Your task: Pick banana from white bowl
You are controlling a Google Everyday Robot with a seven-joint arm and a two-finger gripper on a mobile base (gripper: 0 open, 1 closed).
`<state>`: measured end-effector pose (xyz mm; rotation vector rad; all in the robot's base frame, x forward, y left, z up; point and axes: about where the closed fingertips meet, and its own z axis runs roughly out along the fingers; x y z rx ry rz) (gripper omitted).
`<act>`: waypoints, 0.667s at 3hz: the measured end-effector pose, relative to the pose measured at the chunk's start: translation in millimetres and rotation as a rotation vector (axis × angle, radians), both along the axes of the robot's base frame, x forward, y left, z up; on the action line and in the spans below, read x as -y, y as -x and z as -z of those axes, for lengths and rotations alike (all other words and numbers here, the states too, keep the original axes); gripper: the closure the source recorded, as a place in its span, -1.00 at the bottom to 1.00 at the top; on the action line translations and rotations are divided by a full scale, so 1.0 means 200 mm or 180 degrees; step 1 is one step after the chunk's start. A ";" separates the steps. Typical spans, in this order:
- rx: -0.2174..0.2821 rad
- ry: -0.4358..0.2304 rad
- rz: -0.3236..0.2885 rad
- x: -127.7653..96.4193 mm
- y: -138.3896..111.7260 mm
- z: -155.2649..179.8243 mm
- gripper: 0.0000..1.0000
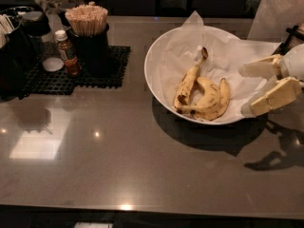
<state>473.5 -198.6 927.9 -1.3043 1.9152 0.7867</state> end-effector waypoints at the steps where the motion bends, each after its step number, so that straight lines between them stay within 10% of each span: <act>1: 0.0000 0.0001 0.0001 0.00 0.00 0.00 -0.30; 2: 0.0000 0.0001 0.0000 0.00 0.00 0.00 0.00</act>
Offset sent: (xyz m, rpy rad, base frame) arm 0.0001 0.0000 -0.0001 -0.0002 0.0002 -0.0002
